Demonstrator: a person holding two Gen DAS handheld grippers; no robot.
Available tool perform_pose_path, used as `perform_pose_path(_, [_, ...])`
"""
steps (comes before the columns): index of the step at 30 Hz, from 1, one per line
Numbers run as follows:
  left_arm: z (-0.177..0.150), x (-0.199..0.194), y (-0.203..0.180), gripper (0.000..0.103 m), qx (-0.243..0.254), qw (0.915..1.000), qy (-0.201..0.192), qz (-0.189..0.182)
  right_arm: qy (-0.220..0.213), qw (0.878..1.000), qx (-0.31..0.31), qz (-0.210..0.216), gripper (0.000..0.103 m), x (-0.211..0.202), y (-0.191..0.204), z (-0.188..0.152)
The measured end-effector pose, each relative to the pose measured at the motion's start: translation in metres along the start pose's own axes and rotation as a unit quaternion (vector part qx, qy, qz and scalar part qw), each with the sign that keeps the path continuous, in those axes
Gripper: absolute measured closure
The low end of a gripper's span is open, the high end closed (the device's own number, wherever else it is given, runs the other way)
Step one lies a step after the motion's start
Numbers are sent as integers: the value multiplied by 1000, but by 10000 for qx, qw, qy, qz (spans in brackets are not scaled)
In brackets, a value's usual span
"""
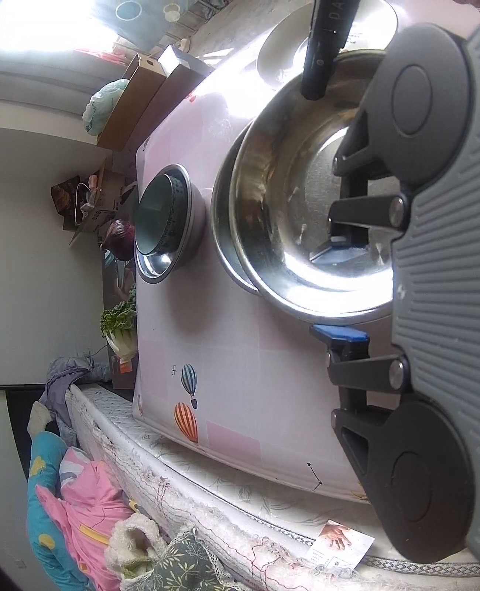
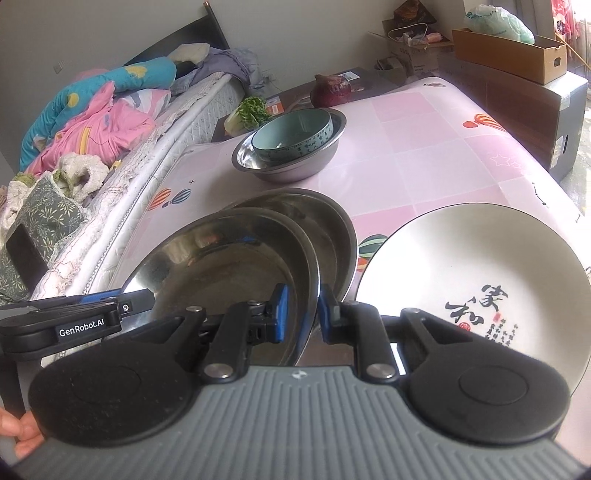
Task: Organize plates and bowls
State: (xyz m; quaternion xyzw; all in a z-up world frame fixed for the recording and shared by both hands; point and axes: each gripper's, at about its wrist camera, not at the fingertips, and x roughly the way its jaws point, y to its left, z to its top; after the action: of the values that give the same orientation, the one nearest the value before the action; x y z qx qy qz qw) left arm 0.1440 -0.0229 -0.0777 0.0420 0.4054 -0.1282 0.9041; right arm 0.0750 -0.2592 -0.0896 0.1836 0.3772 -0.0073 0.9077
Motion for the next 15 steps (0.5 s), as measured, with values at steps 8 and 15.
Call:
perform_pose_path(8, [8,1,1,54,-98,9998,-125,-112,-239,9993,4,-275,80,-2,-10,12])
perform_pose_path(15, [6,1,2,53,-120,9998,-93,-96,-325,9989,122,-312,77,-5,-18,14])
